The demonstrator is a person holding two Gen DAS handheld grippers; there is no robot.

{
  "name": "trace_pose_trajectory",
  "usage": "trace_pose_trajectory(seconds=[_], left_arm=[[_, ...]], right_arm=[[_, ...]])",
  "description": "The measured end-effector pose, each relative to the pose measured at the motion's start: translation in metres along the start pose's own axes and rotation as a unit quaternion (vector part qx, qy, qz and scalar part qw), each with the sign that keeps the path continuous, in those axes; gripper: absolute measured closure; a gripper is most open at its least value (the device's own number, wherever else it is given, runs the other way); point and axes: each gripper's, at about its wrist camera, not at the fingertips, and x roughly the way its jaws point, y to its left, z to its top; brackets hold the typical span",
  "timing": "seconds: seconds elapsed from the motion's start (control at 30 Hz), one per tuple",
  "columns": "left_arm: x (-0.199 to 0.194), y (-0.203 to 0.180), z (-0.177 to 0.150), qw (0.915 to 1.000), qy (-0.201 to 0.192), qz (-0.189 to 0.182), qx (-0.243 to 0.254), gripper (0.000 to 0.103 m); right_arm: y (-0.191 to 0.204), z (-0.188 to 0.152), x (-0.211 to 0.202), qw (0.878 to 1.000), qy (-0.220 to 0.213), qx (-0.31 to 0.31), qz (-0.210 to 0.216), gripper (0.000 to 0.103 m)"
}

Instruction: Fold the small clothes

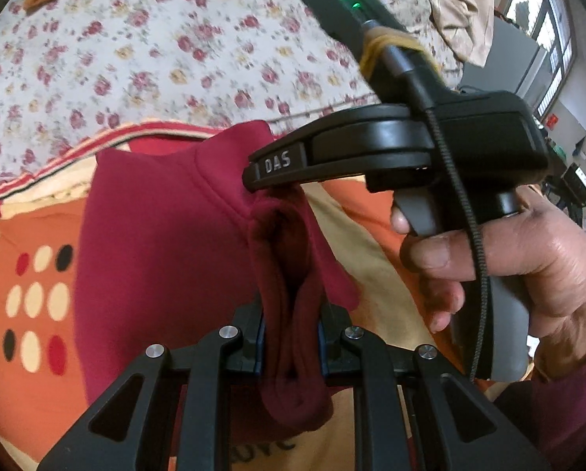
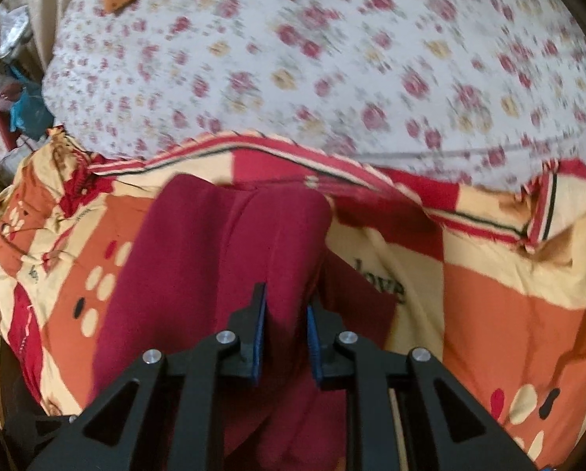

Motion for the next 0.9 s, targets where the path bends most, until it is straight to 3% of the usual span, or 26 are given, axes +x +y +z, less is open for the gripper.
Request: trace_pose_trajectory(seconds=[0.1, 0.13, 0.27, 0.4, 0.47, 0.5, 0.63, 0.73, 0.8, 0.9], left_arm=[[0.0, 0.0, -0.004, 0.9999, 0.012, -0.011, 0.0, 0.1], [-0.004, 0.0, -0.005, 0.9997, 0.012, -0.019, 0.004, 0.1], [-0.049, 0.003, -0.014, 0.9972, -0.011, -0.064, 0.036, 0.091], [-0.087, 0.022, -0.022, 0.9968, -0.056, -0.012, 0.055, 0.09], [-0.092, 0.042, -0.021, 0.9968, -0.066, 0.019, 0.041, 0.09], [-0.09, 0.054, -0.021, 0.9972, -0.062, 0.033, 0.026, 0.09], [-0.079, 0.079, -0.029, 0.9976, -0.04, 0.053, -0.019, 0.09], [-0.057, 0.083, -0.041, 0.9972, -0.013, 0.071, -0.018, 0.09], [-0.047, 0.083, -0.052, 0.9974, 0.002, 0.07, -0.019, 0.09], [-0.042, 0.083, -0.055, 0.9968, -0.003, 0.078, -0.016, 0.09]], right_arm=[[-0.012, -0.009, 0.016, 1.0, 0.019, 0.016, -0.001, 0.082], [-0.015, -0.011, 0.018, 1.0, 0.021, 0.021, 0.0, 0.076], [-0.023, -0.018, 0.004, 0.999, 0.004, 0.034, -0.029, 0.065], [-0.013, -0.025, -0.026, 0.999, -0.02, 0.02, -0.019, 0.059], [-0.003, -0.032, -0.038, 1.0, -0.022, 0.011, 0.002, 0.041], [0.003, -0.037, -0.042, 1.0, -0.022, 0.008, 0.011, 0.039], [0.019, -0.052, -0.045, 0.999, -0.019, -0.001, 0.03, 0.04], [0.032, -0.075, -0.038, 0.998, -0.01, -0.056, -0.031, 0.062], [0.031, -0.091, -0.03, 0.996, -0.001, -0.071, -0.055, 0.062], [0.019, -0.106, -0.027, 0.998, -0.008, -0.047, -0.037, 0.062]])
